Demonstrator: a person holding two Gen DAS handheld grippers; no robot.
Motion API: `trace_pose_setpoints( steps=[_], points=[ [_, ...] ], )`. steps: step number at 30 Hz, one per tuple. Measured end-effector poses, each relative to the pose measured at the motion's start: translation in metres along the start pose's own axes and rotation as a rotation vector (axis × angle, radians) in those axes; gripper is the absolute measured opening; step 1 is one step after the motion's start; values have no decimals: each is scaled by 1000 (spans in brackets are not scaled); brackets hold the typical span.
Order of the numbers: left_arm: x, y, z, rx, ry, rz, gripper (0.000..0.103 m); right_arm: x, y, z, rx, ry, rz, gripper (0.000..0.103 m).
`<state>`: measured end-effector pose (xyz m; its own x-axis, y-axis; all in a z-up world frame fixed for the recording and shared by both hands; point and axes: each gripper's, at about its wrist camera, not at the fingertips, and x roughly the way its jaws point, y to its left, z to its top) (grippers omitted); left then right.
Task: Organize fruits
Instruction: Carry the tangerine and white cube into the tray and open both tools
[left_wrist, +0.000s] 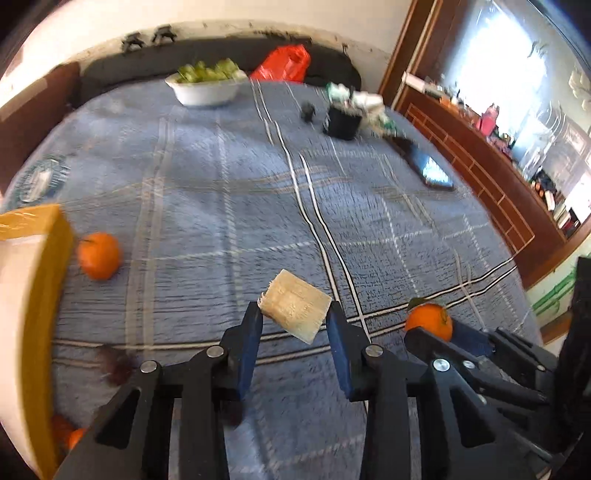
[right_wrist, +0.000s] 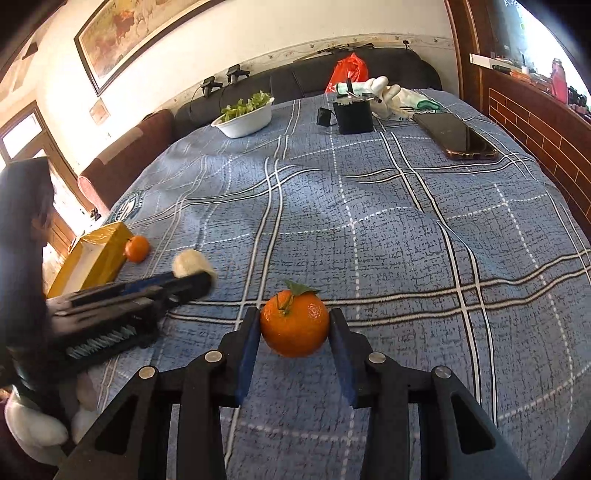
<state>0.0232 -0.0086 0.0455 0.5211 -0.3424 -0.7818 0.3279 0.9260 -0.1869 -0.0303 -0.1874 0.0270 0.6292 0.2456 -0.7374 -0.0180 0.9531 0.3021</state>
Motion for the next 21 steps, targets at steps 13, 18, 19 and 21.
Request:
trace_pose_setpoints(
  steps=[13,18,19,21],
  points=[
    [-158,126,-65,-163,-221,322,35,-26,142,-9,-231,13,205,41],
    [-180,188,-97,-269,-230,484,35,-7,228,-27,-348,86,313,42],
    [-183,200,-103,-295,-225,486,35,-3,242,-32,-372,93,318,42],
    [-186,219,-112,-333,-218,498,35,5,267,-40,-411,111,328,42]
  ],
)
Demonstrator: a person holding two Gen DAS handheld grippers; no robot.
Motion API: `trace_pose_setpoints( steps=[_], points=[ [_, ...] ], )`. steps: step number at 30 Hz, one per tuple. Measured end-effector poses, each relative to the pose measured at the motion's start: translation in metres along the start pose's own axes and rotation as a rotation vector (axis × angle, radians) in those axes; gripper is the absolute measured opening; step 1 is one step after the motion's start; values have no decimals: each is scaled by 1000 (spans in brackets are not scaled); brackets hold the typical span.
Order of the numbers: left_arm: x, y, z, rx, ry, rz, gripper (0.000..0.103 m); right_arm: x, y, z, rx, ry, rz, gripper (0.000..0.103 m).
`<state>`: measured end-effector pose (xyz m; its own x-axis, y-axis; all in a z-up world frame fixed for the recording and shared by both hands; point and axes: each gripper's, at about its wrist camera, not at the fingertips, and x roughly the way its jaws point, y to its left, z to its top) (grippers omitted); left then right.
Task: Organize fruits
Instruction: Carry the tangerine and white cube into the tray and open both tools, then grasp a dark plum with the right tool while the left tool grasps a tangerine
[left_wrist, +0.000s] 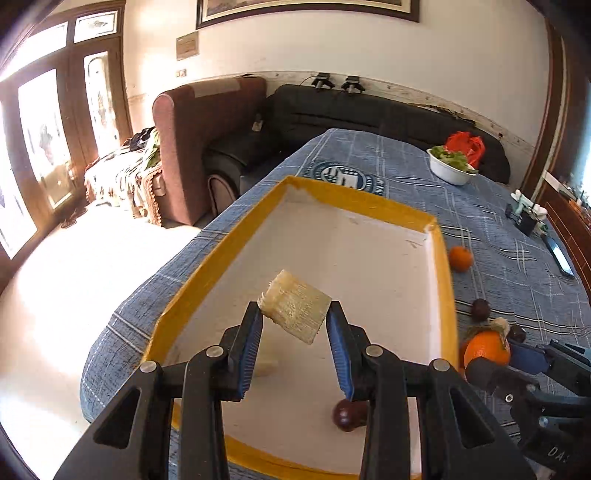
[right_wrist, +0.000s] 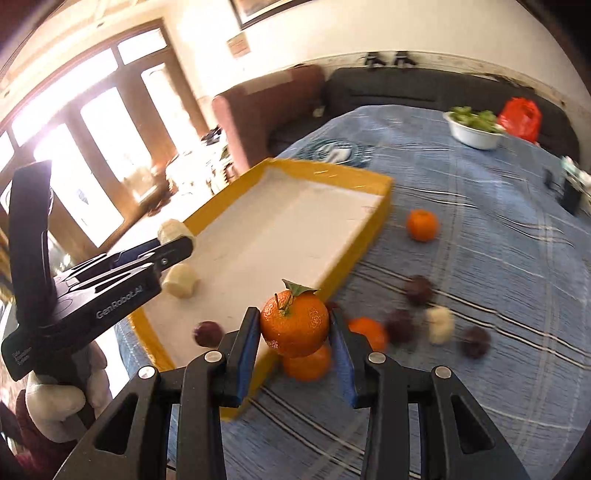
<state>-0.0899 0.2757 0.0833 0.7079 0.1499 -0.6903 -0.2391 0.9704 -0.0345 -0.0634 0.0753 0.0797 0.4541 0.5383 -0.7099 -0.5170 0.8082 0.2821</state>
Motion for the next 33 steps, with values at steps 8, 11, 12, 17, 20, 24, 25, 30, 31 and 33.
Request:
trace_pose_setpoints(
  steps=[8,11,12,17,20,24,25,30,31,33],
  points=[
    [18,43,0,-87,23,-14,35,56,51,1,-127,81,-60,42],
    [27,43,4,-86,43,-21,35,69,49,6,-122,92,-82,42],
    [29,43,4,-86,47,-25,35,72,47,7,-119,96,-84,42],
    [33,44,5,-91,57,-40,47,80,49,9,-124,119,-101,43],
    [23,44,5,-97,28,-33,57,76,50,9,-122,109,-92,44],
    [8,46,5,-119,15,-43,64,60,47,14,-102,62,-63,53],
    [2,47,5,-126,8,-46,65,53,46,14,-97,48,-62,53],
    [-24,40,3,-156,-40,-80,72,4,12,14,-16,-46,-86,53],
    [-28,36,3,-155,-46,-97,72,-10,-3,12,12,-68,-108,54],
    [-34,25,2,-144,-57,-130,72,-30,-29,8,61,-94,-152,55]
  ],
)
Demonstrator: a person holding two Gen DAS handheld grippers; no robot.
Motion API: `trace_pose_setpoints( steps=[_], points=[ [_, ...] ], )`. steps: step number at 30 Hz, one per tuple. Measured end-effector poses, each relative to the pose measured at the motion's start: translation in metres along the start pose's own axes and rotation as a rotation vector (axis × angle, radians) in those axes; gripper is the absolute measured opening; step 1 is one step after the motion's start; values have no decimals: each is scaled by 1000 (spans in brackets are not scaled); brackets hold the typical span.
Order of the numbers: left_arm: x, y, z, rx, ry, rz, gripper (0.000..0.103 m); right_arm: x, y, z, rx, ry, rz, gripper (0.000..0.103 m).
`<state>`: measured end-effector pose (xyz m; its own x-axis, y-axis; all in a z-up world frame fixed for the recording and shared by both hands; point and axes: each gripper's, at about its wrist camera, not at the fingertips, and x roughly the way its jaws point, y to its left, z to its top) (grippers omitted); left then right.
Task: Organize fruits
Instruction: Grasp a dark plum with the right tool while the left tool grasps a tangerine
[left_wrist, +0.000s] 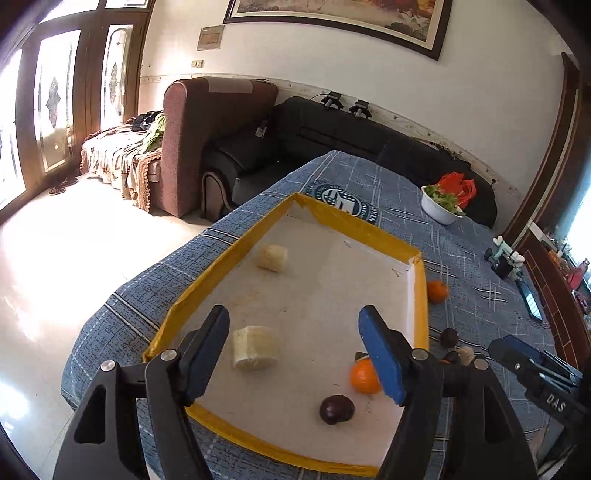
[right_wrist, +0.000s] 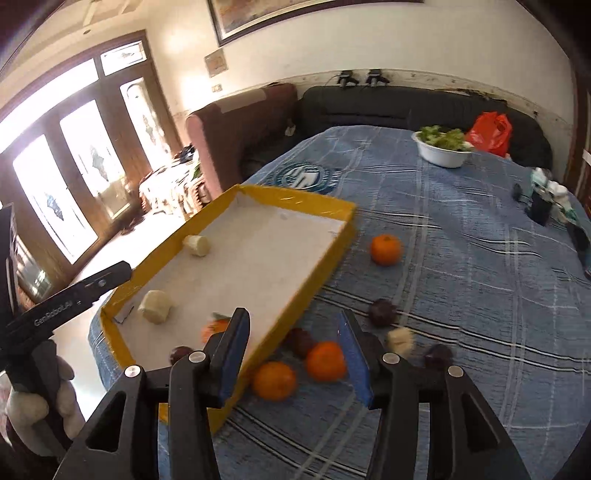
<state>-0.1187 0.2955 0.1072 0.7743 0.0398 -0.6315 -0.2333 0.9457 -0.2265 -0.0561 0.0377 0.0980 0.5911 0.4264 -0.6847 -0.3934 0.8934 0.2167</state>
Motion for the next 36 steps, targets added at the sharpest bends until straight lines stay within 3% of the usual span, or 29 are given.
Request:
trace_pose_setpoints(
  steps=[4,9,14,22,24,26,32,36],
  points=[
    [-5,-27,-10,63,-16,-43,72,-20,-62,-10,114,-7,-88,55],
    [-2,-58,-22,124,10,-101,72,-14,-100,-28,198,30,-106,55],
    [3,-89,-33,214,29,-142,72,4,-111,-34,211,62,-94,55],
    [16,-129,-51,342,74,-189,72,40,-106,-37,124,121,-130,55],
    [20,-136,-57,372,91,-198,72,45,-105,-38,111,116,-122,49],
    [24,-145,-61,409,101,-202,72,46,-104,-38,99,106,-116,34],
    [50,-180,-70,591,135,-181,72,39,-115,-40,158,68,-56,34],
    [72,-192,-73,689,199,-186,72,34,-123,-40,196,52,-33,34]
  ],
)
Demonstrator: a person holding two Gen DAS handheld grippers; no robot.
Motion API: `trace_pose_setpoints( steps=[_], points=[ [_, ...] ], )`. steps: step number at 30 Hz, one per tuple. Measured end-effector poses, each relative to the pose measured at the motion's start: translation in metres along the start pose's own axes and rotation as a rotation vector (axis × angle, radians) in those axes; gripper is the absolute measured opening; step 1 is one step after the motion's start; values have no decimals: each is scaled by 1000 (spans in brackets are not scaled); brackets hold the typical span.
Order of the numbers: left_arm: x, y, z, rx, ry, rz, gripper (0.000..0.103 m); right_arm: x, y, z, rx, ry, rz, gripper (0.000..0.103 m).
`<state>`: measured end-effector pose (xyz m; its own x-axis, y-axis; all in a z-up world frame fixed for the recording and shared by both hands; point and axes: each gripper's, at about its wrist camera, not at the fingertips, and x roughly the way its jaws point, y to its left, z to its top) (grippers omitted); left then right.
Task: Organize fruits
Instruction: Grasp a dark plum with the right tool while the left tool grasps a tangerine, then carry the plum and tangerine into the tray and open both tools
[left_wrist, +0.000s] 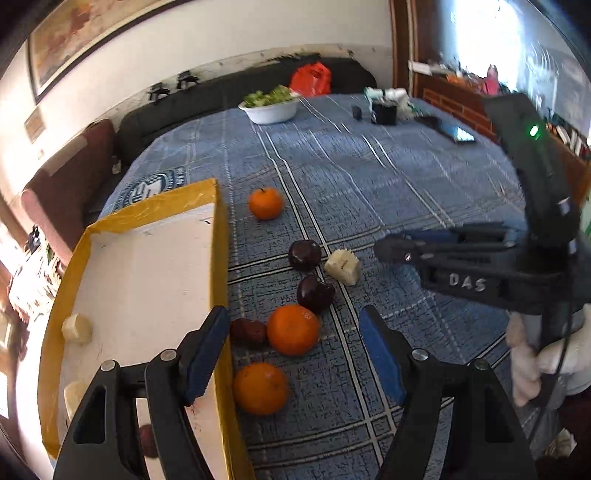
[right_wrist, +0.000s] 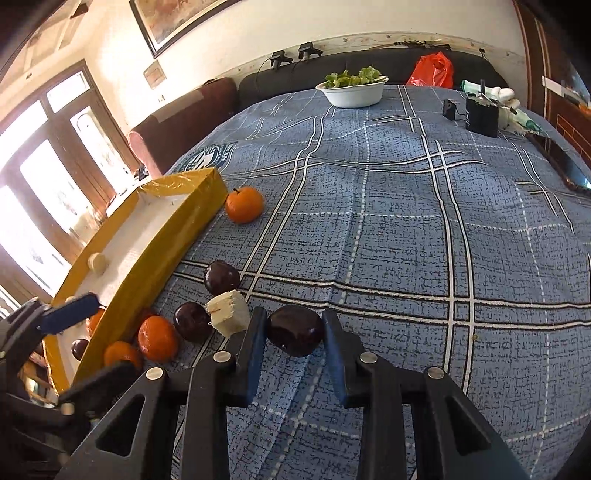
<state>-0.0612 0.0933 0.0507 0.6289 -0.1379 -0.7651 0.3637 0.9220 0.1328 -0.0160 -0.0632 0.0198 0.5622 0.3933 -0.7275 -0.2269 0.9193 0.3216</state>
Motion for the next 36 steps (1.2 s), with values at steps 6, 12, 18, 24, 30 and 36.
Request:
trace_pose_setpoints(
  steps=[6,12,18,24,30,36],
  points=[
    [29,2,6,44,92,-47,72,0,-10,2,53,5,29,34],
    [41,-17,3,148,158,-46,54,1,-15,3,77,14,49,34],
    [44,-19,1,116,161,-60,34,1,-16,3,76,16,53,34],
    [39,-13,1,28,127,-76,34,1,-16,3,76,15,58,34],
    [1,11,-6,-117,39,-35,34,-2,-15,2,71,-3,55,34],
    [-50,58,-22,-283,-60,25,34,-11,0,3,17,-50,-3,34]
  ],
)
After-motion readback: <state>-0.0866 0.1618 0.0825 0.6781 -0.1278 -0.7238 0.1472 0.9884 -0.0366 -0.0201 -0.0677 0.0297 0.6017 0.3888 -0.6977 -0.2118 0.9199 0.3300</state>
